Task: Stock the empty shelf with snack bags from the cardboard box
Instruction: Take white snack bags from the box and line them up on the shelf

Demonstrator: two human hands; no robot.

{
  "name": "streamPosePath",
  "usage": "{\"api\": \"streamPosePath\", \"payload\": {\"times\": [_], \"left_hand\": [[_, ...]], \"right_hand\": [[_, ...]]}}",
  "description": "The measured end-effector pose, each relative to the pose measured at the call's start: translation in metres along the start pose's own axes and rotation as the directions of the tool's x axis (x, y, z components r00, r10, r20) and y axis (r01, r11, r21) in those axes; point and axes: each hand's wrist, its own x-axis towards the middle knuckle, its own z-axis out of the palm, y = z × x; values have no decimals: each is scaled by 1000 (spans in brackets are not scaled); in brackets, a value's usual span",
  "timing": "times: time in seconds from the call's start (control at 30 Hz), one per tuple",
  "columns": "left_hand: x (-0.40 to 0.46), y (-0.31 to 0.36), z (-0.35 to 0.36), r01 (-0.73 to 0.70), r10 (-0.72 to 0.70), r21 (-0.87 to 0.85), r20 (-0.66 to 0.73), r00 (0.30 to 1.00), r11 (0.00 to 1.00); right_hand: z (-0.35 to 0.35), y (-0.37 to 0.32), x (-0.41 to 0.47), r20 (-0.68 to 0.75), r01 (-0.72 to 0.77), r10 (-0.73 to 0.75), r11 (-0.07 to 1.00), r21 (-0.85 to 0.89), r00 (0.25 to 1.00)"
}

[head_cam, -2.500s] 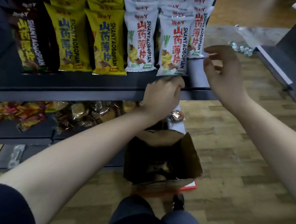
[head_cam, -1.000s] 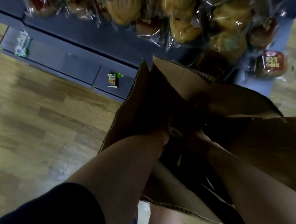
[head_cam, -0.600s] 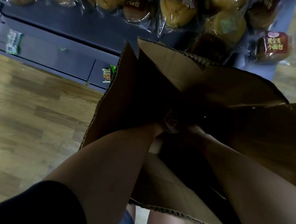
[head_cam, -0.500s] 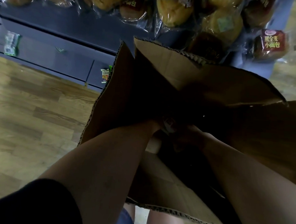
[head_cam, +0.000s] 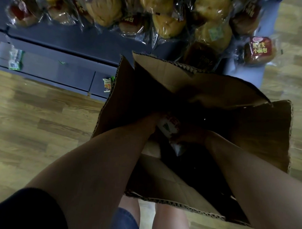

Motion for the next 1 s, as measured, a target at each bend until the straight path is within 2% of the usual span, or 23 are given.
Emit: {"api": "streamPosePath", "payload": {"times": [0.13, 0.2, 0.27, 0.4, 0.53, 0.6, 0.7, 0.87, 1.0], "left_hand": [[-8, 6, -13, 38, -39, 95, 8, 999, 995], [-16, 11, -13, 9, -14, 211, 25, 1000, 977], [-26, 19, -11, -34, 34, 228, 5, 999, 973], [-53, 40, -16, -211, 254, 360, -77, 964, 909], [-91, 51, -29, -331, 417, 469, -90, 904, 819], [-107, 53, -35, -366, 476, 495, -113, 872, 788], [-131, 61, -43, -404, 512, 487, -105, 853, 774], [-170, 84, -45, -505, 606, 522, -29, 795, 687], [-201, 104, -44, -550, 663, 543, -18, 748, 635]], "right_hand": [[5, 1, -10, -12, -10, 11, 998, 62, 1000], [5, -6, -24, -83, 25, -17, 995, 98, 996], [3, -11, -36, -178, 60, -47, 996, 69, 983], [5, -17, -58, -299, 140, -117, 988, 57, 947], [14, -30, -87, -409, 229, -273, 961, -154, 871], [21, -40, -106, -472, 255, -374, 920, -298, 798], [33, -52, -128, -583, 228, -505, 845, -483, 636], [41, -73, -159, -701, 202, -586, 806, -556, 406], [37, -92, -183, -743, 216, -610, 792, -571, 276]]}}
